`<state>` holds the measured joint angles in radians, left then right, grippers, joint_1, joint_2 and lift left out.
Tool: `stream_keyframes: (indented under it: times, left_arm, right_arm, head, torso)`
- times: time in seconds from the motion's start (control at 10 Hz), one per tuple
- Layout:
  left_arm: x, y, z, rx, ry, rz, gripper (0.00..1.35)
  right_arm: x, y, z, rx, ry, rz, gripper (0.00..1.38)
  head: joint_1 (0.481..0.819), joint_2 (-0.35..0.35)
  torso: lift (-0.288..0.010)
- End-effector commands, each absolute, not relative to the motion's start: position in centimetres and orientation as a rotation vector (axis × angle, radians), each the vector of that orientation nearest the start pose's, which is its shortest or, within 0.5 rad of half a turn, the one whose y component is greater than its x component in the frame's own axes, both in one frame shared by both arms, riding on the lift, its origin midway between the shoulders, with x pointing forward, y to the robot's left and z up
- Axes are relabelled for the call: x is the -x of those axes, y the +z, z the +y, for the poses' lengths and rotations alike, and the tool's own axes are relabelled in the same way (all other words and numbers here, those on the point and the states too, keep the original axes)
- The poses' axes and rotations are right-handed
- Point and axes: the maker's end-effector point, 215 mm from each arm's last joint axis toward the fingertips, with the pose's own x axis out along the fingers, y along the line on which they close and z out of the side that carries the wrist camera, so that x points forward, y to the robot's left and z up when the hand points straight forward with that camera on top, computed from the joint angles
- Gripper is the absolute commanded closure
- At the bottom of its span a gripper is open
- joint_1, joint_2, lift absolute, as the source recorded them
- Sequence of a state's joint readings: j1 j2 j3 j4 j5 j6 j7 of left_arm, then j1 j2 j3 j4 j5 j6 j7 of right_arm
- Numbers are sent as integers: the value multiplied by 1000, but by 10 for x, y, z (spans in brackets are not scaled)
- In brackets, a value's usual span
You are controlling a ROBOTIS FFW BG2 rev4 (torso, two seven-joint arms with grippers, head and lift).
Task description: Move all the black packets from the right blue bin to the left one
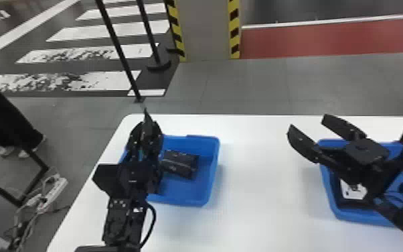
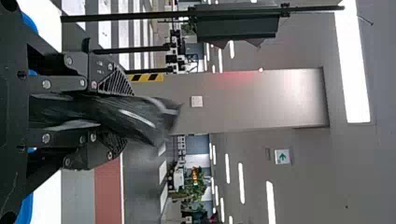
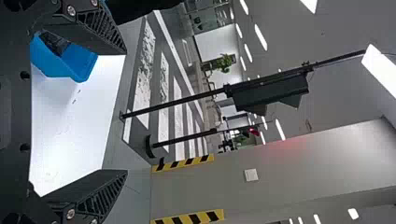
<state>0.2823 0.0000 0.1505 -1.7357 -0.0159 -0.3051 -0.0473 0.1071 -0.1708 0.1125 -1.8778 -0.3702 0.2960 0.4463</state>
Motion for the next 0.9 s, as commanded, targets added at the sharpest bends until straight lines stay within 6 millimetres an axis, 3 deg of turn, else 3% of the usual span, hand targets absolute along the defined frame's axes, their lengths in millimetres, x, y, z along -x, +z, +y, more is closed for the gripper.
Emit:
stream_keyframes:
  times: [0.0, 0.1, 0.3, 0.5, 0.8]
  left_arm:
    - [-496, -313, 299, -7, 88, -195, 199]
    - [-500, -317, 285, 50, 54, -183, 58]
    - [-506, -312, 262, 119, -10, -194, 130]
    - [-501, -292, 261, 142, -23, -261, 130]
    - [-497, -281, 256, 136, -55, -299, 124]
  right_arm:
    - [-518, -311, -96, -216, 640, 96, 122]
    - [-519, -312, -106, -180, 617, 102, 122]
    - [-504, -312, -126, -139, 531, 156, 122]
    - [-478, -327, -150, -111, 430, 275, 122]
    - [-448, -352, -191, -79, 280, 397, 122]
  head:
    - [695, 228]
    - [695, 227]
    - [695, 187]
    - [695, 139]
    - [695, 103]
  torso:
    - [-110]
    - [-110]
    - [-110]
    - [-110]
    - [-110]
